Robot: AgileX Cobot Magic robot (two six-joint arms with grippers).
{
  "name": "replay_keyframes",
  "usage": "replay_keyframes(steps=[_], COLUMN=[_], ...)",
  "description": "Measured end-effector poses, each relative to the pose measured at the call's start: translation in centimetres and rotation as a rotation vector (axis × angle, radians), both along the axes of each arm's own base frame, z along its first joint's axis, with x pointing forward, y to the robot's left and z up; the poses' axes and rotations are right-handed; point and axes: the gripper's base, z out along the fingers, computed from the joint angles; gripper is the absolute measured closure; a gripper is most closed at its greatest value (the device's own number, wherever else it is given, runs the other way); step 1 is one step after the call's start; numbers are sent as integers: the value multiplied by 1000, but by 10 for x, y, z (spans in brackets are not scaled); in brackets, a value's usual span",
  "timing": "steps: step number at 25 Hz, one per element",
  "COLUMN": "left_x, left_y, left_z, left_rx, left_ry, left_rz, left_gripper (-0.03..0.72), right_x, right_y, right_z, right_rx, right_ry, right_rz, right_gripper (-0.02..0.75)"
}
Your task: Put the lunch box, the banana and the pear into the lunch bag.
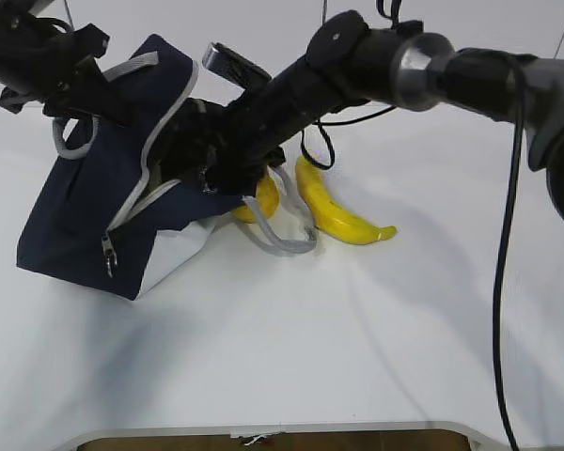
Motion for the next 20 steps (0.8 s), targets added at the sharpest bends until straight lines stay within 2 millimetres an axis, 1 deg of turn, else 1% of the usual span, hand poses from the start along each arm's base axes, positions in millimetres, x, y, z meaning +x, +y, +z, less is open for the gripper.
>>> replay_keyframes(steps=[3, 8, 12, 16, 18, 20], left_x=[0, -1, -1, -2, -3, -3], left_y=[0, 0, 1, 3, 6, 11], left_z=[0, 0, -1, -3, -4, -4], left_rx=[0, 5, 10, 38, 52, 59], left_ry=[2, 4, 6, 15, 28, 37], left_rz=[-2, -6, -9, -23, -33, -28], left_gripper=[684, 684, 684, 684, 684, 684], right_x=[0, -3, -3, 0, 0, 0], right_y=[-3, -9, -16, -25, -29, -34], right_z=[17, 53, 74, 79, 81, 87], right_rx=[-78, -161, -241, -330, -374, -414], right_ry=[-14, -47, -104, -124, -128, -150], right_rz=[32, 76, 79, 20, -6, -31], right_gripper=[152, 152, 152, 154, 162, 172])
